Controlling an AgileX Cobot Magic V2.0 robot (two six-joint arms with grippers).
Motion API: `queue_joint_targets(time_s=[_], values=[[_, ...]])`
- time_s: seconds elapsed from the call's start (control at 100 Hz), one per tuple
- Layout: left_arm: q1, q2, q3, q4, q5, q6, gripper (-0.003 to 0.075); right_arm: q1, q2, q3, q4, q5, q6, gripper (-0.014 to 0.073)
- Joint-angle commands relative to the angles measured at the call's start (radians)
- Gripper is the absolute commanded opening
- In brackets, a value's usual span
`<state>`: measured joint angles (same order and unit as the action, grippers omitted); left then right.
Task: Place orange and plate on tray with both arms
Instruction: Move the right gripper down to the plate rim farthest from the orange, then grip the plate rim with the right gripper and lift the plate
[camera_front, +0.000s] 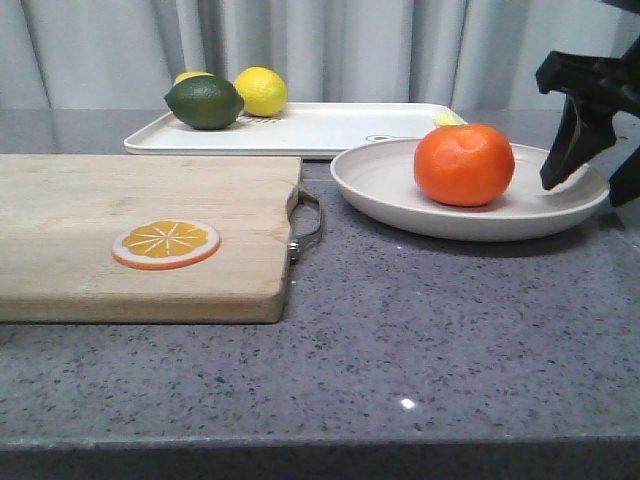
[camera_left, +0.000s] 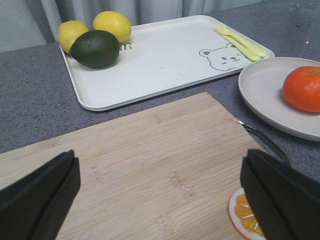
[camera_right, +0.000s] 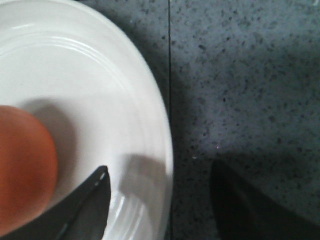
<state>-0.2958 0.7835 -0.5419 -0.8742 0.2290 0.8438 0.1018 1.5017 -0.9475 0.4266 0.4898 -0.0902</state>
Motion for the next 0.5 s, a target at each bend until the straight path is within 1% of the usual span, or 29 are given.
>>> queue_joint_targets(time_s=[0.0, 0.09, 0.14, 0.21, 0.26, 0.35, 0.36, 0.37, 0.49], values=[[0.002, -0.008, -0.029, -0.015, -0.047, -0.008, 0.0617, 0.000, -0.011, -0.031, 0.014, -0.015, -0.009, 0.0443], [0.002, -0.008, -0.029, -0.015, -0.047, -0.008, 0.0617, 0.000, 0.000, -0.031, 0.014, -0.013, -0.009, 0.0438], [0.002, -0.008, -0.029, -0.015, -0.047, -0.008, 0.0617, 0.000, 0.001, -0.031, 0.014, -0.012, -0.009, 0.0408], [0.002, -0.008, -0.029, -0.015, -0.047, -0.008, 0.0617, 0.000, 0.001, -0.031, 0.014, -0.010, -0.009, 0.0334], [0.002, -0.008, -0.029, -0.015, -0.047, -0.008, 0.0617, 0.000, 0.001, -0.031, 0.014, -0.005, -0.009, 0.0262], [0.002, -0.008, -0.029, -0.015, -0.047, -0.008, 0.0617, 0.000, 0.001, -0.031, 0.014, 0.000, -0.009, 0.0157], [0.002, -0.008, -0.029, -0.015, -0.047, -0.008, 0.0617, 0.000, 0.001, -0.031, 0.014, 0.000, -0.009, 0.0133], [0.002, -0.008, -0.029, -0.015, -0.047, -0.008, 0.0617, 0.000, 0.001, -0.031, 0.014, 0.000, -0.009, 0.0133], [0.002, -0.008, -0.029, -0.015, -0.047, -0.008, 0.0617, 0.000, 0.001, -0.031, 0.014, 0.000, -0.009, 0.0011]])
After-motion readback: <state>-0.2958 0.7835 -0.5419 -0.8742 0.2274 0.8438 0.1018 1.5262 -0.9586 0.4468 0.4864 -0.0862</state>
